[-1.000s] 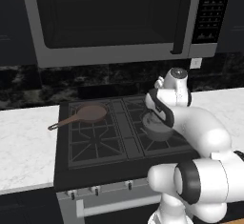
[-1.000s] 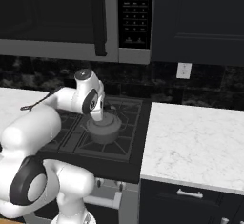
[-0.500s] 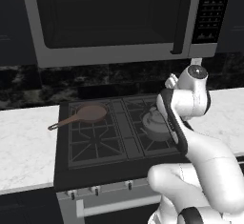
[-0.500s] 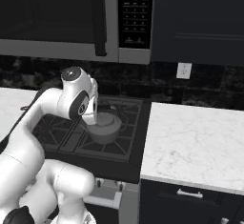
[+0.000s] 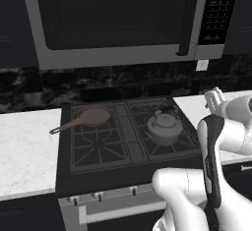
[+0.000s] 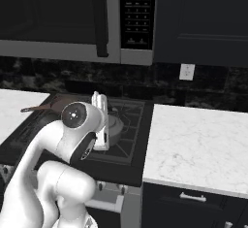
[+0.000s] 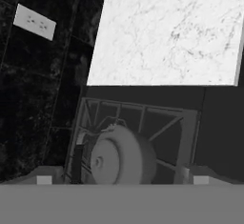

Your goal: Pick the kettle from the counter and place it on a stove burner. Then turn the burner on.

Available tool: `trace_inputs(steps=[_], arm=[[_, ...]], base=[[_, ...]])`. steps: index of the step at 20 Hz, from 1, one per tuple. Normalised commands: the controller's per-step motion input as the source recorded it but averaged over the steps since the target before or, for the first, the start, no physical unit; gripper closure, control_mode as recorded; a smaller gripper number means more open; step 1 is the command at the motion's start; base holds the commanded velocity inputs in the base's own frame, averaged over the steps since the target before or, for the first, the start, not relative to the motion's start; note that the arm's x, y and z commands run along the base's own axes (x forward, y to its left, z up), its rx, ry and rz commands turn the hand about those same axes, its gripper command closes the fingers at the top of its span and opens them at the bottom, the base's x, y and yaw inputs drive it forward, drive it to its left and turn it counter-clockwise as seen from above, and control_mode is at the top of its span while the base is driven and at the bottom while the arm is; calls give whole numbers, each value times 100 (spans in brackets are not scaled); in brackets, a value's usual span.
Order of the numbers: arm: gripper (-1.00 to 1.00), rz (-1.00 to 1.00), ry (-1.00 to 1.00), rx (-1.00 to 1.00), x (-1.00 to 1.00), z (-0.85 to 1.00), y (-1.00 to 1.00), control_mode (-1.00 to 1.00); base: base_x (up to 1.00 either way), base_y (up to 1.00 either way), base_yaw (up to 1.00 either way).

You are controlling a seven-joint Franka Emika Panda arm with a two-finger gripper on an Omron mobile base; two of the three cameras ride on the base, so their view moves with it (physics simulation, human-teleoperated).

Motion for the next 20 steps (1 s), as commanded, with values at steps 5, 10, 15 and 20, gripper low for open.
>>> trace_inputs(steps=[5, 10, 15, 20], arm=[[-100, 9, -9, -1, -100, -35, -85, -100], [-100, 30, -1, -16, -100, -68, -51, -100], [-100, 46, -4, -38, -85, -99, -1, -100], [-100, 52, -12, -50, -33, -100, 35, -100]], base=[[0, 0, 0], [0, 0, 0], [0, 0, 0], [0, 0, 0]])
